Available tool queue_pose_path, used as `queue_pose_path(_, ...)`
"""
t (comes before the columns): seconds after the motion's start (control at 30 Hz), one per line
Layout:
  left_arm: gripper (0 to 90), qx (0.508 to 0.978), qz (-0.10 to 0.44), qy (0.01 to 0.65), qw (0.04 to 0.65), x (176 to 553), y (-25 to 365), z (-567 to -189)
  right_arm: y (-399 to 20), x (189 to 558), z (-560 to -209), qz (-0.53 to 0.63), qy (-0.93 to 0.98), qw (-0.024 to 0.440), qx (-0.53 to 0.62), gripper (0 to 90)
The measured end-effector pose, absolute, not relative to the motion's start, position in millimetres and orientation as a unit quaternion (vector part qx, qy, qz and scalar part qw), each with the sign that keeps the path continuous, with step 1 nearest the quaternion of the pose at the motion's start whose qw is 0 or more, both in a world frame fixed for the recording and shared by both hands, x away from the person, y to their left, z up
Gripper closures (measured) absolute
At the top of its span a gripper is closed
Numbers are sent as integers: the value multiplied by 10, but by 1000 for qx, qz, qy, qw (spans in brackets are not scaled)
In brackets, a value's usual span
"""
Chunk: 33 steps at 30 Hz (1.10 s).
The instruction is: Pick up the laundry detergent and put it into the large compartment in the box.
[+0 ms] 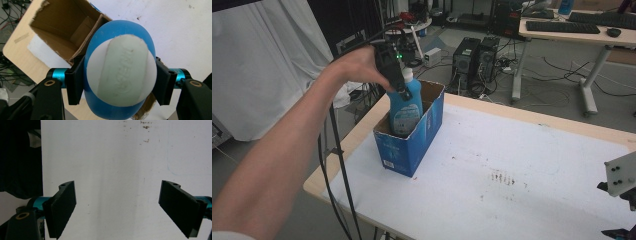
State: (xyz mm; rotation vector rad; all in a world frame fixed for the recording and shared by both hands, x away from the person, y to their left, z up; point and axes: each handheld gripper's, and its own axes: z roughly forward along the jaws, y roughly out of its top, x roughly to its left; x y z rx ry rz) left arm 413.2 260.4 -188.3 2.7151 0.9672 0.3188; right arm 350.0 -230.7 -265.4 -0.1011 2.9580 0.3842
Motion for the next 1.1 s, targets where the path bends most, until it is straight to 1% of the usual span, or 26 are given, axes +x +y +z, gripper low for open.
queue_pose_path(0.43,371,938,90,315,113,4206,2638,-2399,-2326,3509,-2721,126,989,74,-30,136)
queue_pose_path(0.53,371,939,92,311,112,4208,2645,-2499,-2325,3511,-2727,125,989,73,-30,136)
queue_pose_path(0.63,371,943,85,306,101,4211,2644,-2584,-2323,3516,-2730,123,989,74,-30,136)
queue_pose_path(0.8,371,944,75,306,102,4215,2653,-2727,-2322,3518,-2745,123,989,73,-28,136)
queue_pose_path(0.9,371,942,80,307,113,4218,2665,-2749,-2326,3518,-2754,121,990,72,-26,136)
queue_pose_path(1.1,371,944,80,299,115,4244,2653,-2766,-2324,3519,-2752,121,990,72,-28,136)
